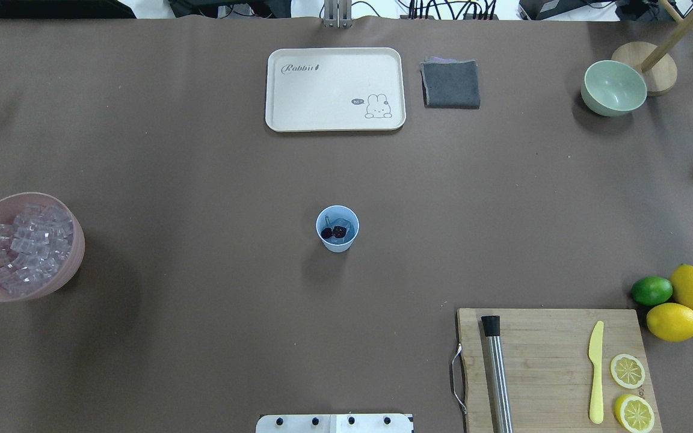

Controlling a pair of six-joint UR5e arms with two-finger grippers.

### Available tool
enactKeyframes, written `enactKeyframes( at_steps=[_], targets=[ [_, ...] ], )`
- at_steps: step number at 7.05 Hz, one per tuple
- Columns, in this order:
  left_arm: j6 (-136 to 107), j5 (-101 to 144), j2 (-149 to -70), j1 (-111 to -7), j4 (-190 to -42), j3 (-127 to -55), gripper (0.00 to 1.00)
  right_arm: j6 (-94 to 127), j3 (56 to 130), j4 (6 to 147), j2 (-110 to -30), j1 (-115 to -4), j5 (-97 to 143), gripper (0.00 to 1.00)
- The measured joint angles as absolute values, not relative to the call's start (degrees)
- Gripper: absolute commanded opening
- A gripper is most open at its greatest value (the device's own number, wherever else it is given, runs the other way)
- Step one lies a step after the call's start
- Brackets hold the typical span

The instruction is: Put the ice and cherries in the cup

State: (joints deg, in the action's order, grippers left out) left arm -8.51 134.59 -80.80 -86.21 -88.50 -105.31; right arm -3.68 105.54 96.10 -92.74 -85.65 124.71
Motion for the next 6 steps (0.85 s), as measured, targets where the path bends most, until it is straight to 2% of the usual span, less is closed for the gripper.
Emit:
enactKeyframes(
  at_steps=[6],
  targets=[
    [-3.79, 134.67, -77.5, -93.83, -88.12, -105.97, 0.99, -3.87, 103.73, 96.19, -93.94, -86.62, 129.05, 1.0]
  ],
)
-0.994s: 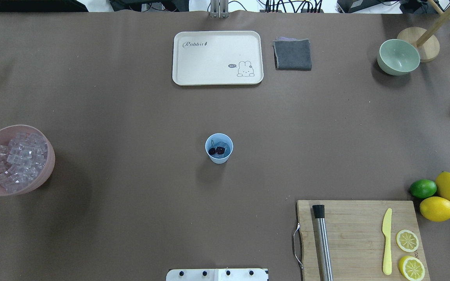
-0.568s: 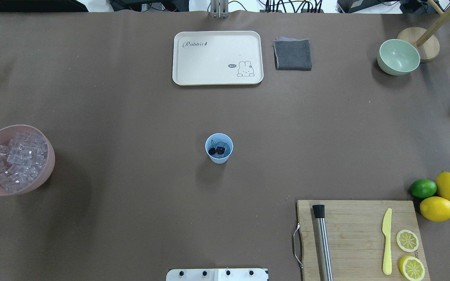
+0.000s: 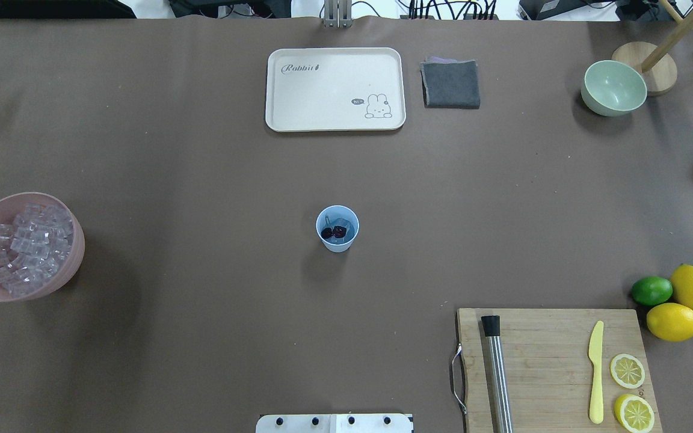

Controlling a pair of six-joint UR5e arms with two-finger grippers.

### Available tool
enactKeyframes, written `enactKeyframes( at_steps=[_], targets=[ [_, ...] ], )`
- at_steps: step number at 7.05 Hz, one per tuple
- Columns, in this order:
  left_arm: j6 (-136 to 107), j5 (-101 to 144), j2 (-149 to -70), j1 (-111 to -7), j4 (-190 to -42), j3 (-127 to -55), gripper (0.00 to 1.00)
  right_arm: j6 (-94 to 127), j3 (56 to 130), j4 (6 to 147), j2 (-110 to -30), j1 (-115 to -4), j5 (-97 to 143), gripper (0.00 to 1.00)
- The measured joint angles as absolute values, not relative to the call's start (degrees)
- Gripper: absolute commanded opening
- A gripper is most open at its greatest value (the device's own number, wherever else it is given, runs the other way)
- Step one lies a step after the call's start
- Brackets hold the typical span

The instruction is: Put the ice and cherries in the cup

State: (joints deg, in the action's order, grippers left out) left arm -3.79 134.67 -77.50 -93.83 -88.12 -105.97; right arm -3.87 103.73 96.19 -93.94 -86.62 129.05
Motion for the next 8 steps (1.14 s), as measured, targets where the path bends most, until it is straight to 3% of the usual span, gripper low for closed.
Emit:
enactKeyframes(
  at_steps=[5, 8],
  targets=[
    [-2.73, 134.72, -77.55, -94.48, -88.3, -105.89, 0.99, -4.54, 101.51, 95.92, -94.45, -87.21, 133.76, 1.0],
    [-2.67, 134.74, -77.52, -94.48, -88.41, -106.0, 0.99, -4.65, 101.87, 95.89, -97.96, -92.91, 131.15, 1.0]
  ],
)
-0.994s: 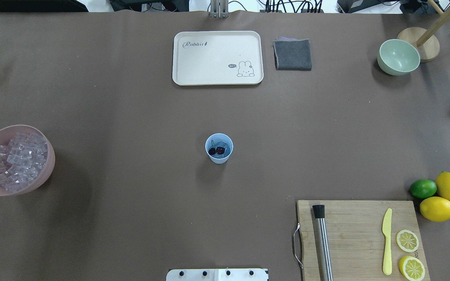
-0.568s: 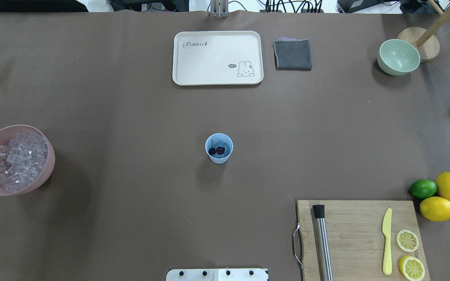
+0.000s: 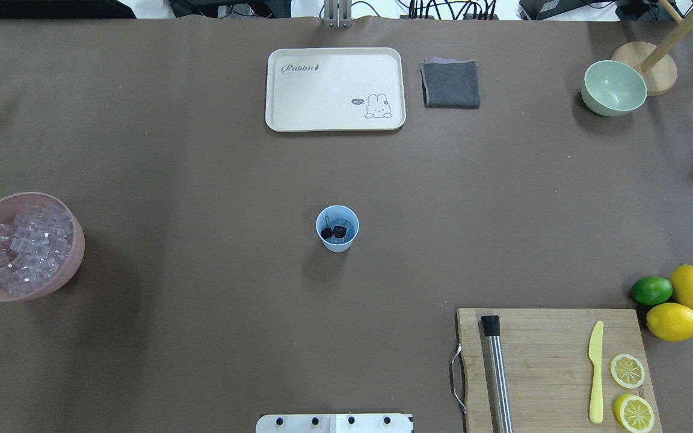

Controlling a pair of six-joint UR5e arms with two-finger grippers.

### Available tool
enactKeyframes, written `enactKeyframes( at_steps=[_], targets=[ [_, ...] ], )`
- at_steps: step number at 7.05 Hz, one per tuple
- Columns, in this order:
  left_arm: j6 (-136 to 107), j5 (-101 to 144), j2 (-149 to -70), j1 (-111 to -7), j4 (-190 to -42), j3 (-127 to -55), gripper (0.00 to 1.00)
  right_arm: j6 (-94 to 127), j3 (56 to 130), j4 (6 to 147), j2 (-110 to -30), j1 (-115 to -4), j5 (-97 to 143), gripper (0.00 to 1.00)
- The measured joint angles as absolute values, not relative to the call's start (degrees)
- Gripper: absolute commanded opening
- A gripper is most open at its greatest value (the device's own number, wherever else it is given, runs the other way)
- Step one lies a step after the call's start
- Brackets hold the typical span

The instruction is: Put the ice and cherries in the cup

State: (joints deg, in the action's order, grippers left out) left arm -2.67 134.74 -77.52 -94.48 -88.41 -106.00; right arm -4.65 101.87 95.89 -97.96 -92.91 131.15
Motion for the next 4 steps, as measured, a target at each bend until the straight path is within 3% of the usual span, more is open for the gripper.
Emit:
enactKeyframes(
  at_steps=[4],
  targets=[
    [-2.64, 134.74, -77.55, -94.48, -88.5, -105.97, 0.99, -4.66, 102.07, 95.89, -99.03, -94.28, 131.26, 1.0]
  ],
)
